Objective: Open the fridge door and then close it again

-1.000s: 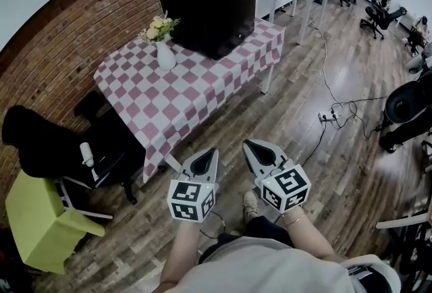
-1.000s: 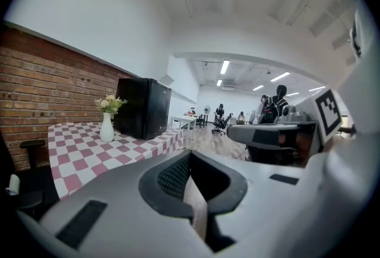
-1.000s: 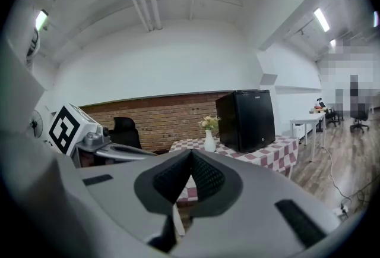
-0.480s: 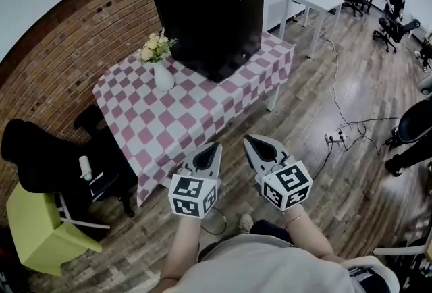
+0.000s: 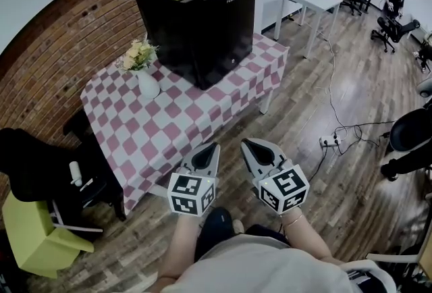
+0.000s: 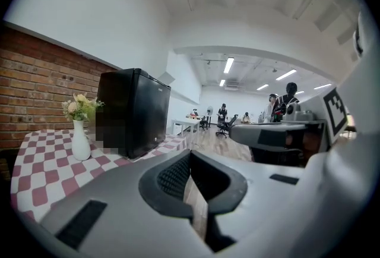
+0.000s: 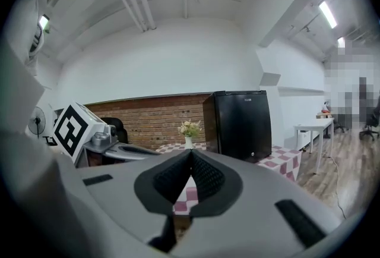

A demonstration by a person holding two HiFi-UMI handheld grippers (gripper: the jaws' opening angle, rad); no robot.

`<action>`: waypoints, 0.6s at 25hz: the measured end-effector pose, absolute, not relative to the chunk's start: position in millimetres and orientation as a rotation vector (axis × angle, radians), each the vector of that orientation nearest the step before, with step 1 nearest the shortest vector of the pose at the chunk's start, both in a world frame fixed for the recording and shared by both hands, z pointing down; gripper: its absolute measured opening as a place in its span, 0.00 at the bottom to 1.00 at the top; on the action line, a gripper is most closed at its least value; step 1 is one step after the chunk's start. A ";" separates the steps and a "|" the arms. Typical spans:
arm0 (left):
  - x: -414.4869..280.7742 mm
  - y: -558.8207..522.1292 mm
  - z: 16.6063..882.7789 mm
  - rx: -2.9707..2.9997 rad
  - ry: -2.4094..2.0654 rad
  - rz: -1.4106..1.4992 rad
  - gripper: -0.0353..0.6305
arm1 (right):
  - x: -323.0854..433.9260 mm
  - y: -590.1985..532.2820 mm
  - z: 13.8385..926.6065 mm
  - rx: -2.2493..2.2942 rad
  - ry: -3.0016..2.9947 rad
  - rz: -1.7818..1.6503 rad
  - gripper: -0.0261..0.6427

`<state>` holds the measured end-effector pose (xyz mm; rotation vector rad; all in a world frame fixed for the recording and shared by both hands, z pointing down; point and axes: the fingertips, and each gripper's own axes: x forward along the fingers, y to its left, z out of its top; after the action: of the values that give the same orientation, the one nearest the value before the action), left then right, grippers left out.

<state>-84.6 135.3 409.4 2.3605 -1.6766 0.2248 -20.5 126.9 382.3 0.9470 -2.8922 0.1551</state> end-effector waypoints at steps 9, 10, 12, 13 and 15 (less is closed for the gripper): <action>-92.8 86.2 421.9 2.337 -1.666 0.241 0.06 | -20.4 82.7 404.0 0.973 -2.845 0.203 0.04; -94.0 79.9 422.8 2.338 -1.661 0.249 0.06 | -22.0 75.5 404.1 0.978 -2.845 0.205 0.04; -98.8 63.3 420.3 2.348 -1.664 0.248 0.06 | -28.5 57.3 402.1 0.992 -2.853 0.202 0.04; -102.0 54.0 418.0 2.355 -1.666 0.237 0.06 | -33.5 47.7 401.5 0.991 -2.857 0.197 0.04; -108.6 36.3 415.8 2.367 -1.663 0.216 0.06 | -45.2 30.3 402.6 0.973 -2.857 0.188 0.04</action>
<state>-108.6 36.3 415.8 2.3666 -1.6635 0.2156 -45.2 30.3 402.6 0.9734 -2.8573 0.1876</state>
